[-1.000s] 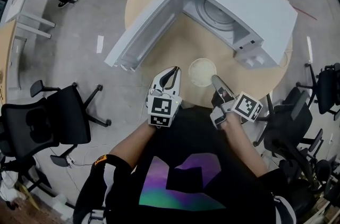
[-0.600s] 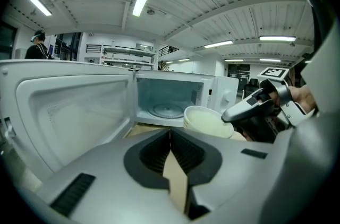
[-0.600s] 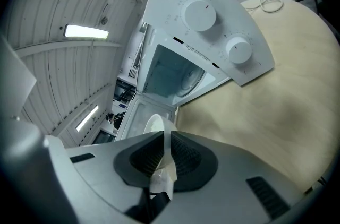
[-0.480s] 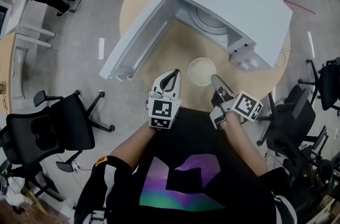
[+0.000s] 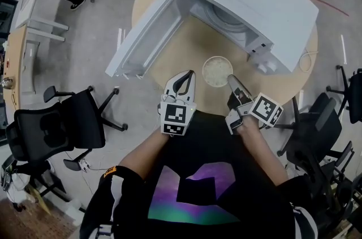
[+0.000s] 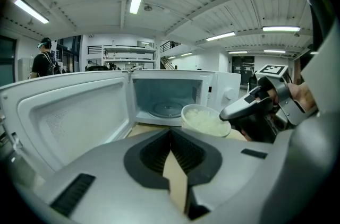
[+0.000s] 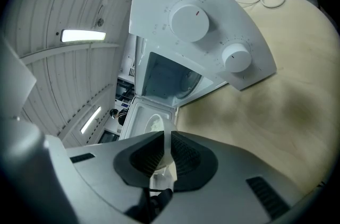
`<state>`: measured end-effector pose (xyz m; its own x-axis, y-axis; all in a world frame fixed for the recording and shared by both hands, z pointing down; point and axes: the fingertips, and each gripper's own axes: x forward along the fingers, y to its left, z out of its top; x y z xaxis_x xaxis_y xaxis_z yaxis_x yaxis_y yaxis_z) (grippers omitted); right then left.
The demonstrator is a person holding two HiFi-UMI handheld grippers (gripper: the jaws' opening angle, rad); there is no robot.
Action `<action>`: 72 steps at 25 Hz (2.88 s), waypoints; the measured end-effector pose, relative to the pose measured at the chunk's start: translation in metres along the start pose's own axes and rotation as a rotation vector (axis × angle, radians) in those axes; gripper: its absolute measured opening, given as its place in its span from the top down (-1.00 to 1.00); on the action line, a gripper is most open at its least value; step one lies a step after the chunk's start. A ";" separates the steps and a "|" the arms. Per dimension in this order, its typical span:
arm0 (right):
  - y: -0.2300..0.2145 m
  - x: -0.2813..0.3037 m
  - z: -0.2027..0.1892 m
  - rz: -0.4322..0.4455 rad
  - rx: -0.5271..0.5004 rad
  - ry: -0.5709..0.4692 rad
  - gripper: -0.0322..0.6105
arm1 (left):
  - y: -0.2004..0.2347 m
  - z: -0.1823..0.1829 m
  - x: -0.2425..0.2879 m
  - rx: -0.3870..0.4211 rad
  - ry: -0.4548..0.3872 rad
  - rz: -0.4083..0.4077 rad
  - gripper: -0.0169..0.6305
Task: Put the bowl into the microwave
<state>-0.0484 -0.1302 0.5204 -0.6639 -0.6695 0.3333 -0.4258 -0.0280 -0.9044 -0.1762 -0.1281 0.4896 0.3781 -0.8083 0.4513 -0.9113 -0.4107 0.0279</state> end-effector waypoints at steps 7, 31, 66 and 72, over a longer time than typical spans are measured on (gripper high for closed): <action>0.001 0.001 -0.004 0.045 0.015 0.033 0.74 | 0.001 0.001 -0.008 0.026 0.020 0.064 0.81; -0.006 0.005 0.008 0.040 0.035 -0.022 0.74 | 0.002 -0.001 0.009 0.015 0.027 0.045 0.81; 0.012 0.090 0.037 -0.091 0.133 -0.259 0.74 | 0.082 0.036 0.084 0.034 0.004 -0.154 0.81; 0.012 0.097 0.046 -0.095 0.143 -0.292 0.74 | 0.085 0.041 0.094 0.043 -0.001 -0.161 0.81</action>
<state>-0.0892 -0.2292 0.5299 -0.4122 -0.8429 0.3457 -0.3727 -0.1902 -0.9082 -0.2108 -0.2565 0.4975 0.5187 -0.7313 0.4429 -0.8312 -0.5525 0.0612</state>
